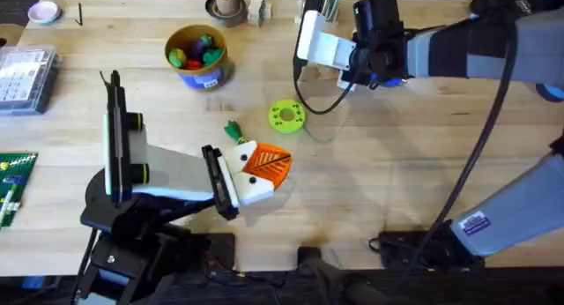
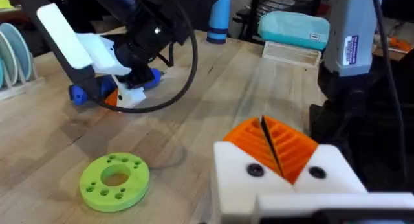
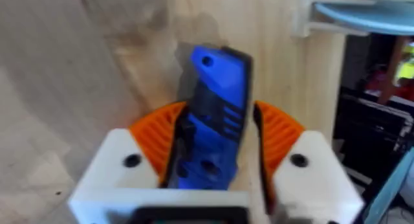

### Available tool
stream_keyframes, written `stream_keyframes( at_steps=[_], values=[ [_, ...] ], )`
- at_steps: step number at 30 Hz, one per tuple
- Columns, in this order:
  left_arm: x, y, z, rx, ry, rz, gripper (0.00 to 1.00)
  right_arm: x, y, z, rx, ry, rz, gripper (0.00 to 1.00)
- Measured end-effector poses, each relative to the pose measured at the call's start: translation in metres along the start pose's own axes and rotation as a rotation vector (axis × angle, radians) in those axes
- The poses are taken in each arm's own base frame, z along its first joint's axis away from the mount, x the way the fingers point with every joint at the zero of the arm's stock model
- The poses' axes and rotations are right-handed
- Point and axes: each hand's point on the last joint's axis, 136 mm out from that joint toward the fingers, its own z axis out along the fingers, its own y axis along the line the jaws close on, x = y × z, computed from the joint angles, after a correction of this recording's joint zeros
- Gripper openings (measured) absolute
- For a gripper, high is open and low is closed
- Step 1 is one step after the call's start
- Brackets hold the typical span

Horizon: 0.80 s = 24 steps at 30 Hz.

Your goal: Pick up the gripper from the table and insert it into the empty holder that is missing its gripper. Then pick up a screw, insert it into the mounting hole, and use the screwdriver to tighten it. Finally, clean up the table by picking up the vegetable and placing it into the bucket.

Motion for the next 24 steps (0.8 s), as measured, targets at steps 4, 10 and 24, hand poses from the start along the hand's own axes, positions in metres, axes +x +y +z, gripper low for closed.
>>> stream_keyframes(
  at_steps=[4, 10, 24],
  values=[
    [0.000, 0.000, 0.000, 0.000, 0.000, 0.000, 0.005, 0.000, -0.007, -0.001, 0.022, 0.009, 0.029, 0.769],
    [0.000, 0.000, 0.000, 0.000, 0.000, 0.000, 0.005, -0.002, -0.006, -0.002, 0.030, 0.025, 0.050, 0.772],
    [0.000, 0.000, 0.000, 0.000, 0.000, 0.001, 0.478, -0.018, -0.024, -0.045, 0.070, -0.062, 0.384, 0.778]
  ],
)
